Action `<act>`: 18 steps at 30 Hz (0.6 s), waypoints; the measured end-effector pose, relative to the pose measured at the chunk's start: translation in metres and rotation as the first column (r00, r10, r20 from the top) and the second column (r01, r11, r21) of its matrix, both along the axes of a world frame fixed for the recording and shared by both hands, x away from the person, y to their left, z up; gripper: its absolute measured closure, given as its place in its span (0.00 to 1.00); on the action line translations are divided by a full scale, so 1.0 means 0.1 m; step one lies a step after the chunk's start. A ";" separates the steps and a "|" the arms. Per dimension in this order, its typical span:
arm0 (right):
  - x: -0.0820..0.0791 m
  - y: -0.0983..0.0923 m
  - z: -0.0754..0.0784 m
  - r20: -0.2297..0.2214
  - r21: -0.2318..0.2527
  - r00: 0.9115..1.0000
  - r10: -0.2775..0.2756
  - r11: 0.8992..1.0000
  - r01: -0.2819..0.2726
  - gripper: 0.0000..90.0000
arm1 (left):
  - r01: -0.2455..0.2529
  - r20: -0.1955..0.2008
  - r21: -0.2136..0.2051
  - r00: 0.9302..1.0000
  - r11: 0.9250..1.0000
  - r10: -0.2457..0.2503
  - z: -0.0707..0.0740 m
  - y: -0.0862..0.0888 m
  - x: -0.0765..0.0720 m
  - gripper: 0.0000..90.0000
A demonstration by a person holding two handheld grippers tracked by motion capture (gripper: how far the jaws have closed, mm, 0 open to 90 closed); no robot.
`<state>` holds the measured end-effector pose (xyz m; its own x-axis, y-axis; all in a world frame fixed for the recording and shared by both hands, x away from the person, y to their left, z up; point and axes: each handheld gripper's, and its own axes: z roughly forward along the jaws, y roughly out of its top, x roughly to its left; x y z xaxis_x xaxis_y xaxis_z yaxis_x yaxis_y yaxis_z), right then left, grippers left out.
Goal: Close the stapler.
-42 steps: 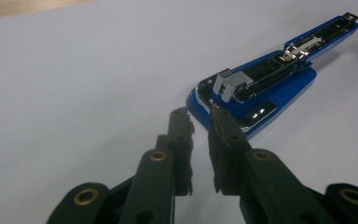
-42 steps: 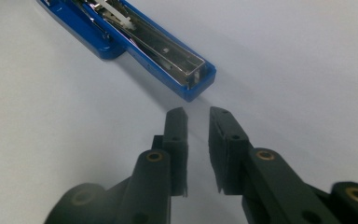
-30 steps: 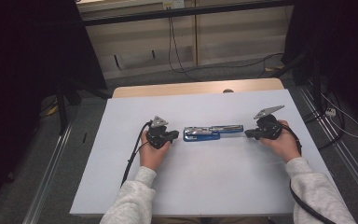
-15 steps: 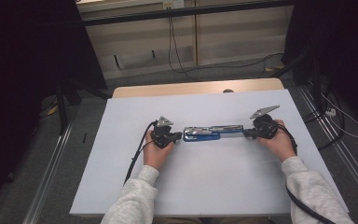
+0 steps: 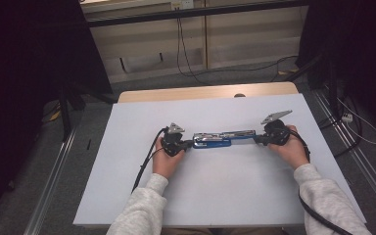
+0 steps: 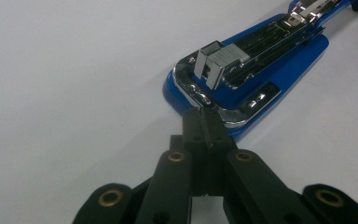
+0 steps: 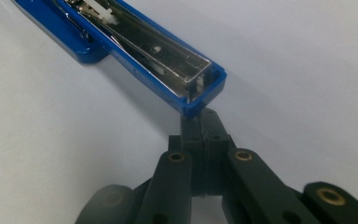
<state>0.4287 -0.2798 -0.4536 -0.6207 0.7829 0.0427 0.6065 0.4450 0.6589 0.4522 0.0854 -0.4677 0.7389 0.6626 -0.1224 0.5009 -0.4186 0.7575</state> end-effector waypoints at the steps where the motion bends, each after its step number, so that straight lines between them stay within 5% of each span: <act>1: 0.00 0.00 0.01 0.004 0.010 1.000 -0.001 1.000 0.001 1.00 | 0.001 -0.003 -0.002 1.000 1.000 -0.001 0.00 0.00 0.00 1.00; 13: 0.00 0.14 0.14 0.069 0.081 0.997 0.033 0.996 -0.039 0.95 | -0.016 0.003 -0.001 1.000 1.000 0.016 0.00 0.00 0.00 0.99; 18: -0.02 0.14 0.13 0.067 0.108 0.997 0.028 0.994 -0.035 0.82 | -0.047 0.005 -0.027 0.999 0.999 0.047 0.04 0.05 0.00 0.77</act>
